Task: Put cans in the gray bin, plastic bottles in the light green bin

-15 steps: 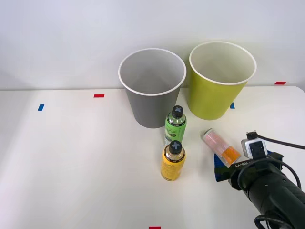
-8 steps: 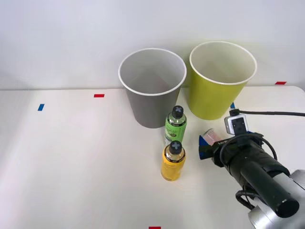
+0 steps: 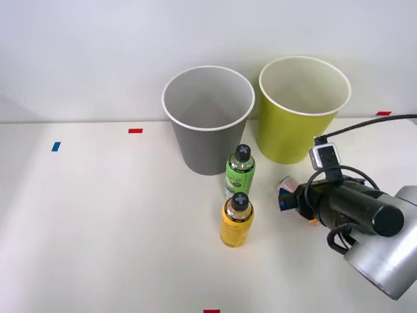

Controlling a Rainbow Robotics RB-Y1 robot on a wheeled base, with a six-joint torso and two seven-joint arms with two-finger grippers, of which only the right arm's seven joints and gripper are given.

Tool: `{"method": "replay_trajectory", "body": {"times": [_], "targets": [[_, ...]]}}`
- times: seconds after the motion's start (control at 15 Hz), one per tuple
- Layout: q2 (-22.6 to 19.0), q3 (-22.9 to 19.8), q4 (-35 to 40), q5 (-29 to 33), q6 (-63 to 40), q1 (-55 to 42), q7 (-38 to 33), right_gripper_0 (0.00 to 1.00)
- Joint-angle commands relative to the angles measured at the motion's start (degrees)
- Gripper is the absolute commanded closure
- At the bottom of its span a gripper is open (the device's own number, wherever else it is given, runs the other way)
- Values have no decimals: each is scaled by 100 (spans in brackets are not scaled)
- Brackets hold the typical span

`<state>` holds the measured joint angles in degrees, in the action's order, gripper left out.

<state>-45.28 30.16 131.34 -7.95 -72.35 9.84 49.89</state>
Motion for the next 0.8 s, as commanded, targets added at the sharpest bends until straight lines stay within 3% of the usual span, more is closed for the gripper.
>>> {"method": "replay_trajectory", "body": {"times": [0.07, 0.27, 0.8], "targets": [[-446, -1, -3, -1033, -491, 563, 82, 0], [-851, 51, -143, -1675, -491, 827, 196, 0], [-728, 649, -1022, -1947, -491, 1442, 530, 0]]}}
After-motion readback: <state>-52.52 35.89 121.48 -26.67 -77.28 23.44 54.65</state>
